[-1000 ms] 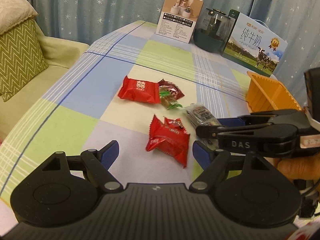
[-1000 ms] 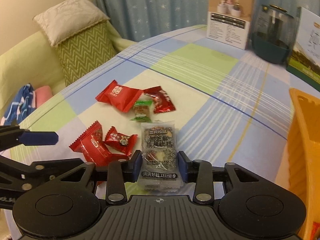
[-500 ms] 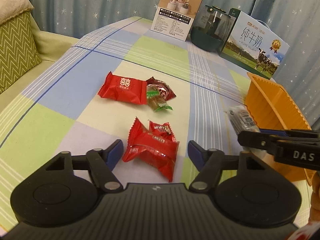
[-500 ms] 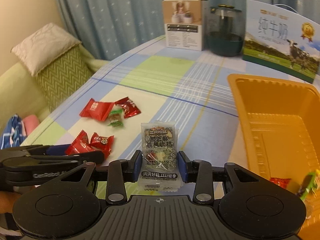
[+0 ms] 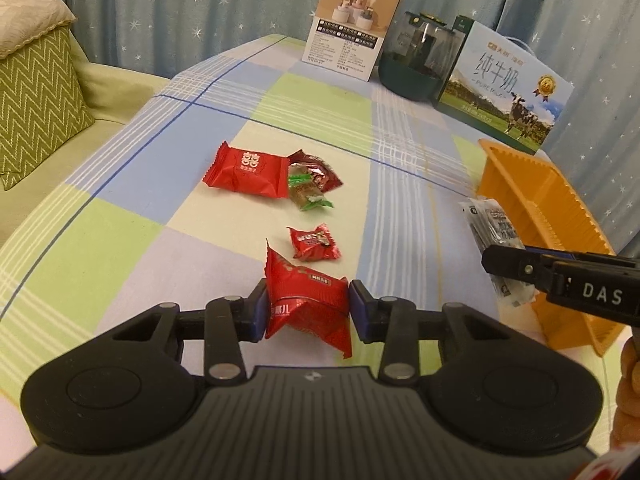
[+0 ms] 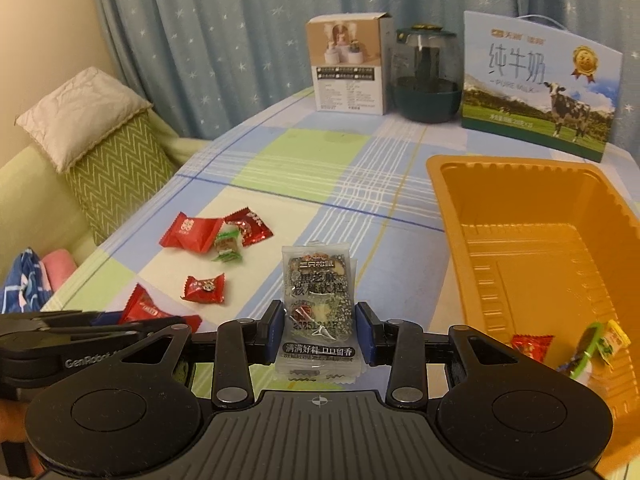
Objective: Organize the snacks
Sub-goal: 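Grasp the large red candy bag with the left tool while the right tool holds the nut packet, then carry both items over the orange tray and open both tools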
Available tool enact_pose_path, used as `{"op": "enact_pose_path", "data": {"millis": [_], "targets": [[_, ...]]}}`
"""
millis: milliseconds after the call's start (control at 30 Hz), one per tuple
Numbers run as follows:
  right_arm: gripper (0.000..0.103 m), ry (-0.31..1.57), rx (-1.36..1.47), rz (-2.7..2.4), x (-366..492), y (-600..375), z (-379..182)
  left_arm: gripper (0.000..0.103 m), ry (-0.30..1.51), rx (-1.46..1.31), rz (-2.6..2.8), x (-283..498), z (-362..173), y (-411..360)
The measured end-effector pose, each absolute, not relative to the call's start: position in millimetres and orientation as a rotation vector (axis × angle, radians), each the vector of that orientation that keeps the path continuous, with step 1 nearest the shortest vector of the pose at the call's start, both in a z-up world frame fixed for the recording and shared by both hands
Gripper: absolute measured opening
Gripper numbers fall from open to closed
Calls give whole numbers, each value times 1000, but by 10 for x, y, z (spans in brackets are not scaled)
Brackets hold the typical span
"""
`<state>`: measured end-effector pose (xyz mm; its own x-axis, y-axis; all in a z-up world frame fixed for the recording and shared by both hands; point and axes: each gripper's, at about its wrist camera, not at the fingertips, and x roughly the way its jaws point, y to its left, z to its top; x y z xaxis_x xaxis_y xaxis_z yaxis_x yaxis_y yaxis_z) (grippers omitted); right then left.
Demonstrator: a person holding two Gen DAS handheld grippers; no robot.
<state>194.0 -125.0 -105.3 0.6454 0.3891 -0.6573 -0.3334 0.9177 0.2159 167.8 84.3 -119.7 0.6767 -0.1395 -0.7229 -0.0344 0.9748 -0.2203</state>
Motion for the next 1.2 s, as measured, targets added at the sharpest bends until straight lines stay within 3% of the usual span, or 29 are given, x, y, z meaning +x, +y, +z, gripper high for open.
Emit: {"op": "enact_pose_path", "data": {"millis": [700, 1200], "targets": [[38, 676, 98, 294, 1174, -1899, -247, 37, 723, -195, -153, 1106, -168, 174], [39, 670, 120, 185, 801, -2591, -122, 37, 714, -177, -258, 969, 21, -527]]}}
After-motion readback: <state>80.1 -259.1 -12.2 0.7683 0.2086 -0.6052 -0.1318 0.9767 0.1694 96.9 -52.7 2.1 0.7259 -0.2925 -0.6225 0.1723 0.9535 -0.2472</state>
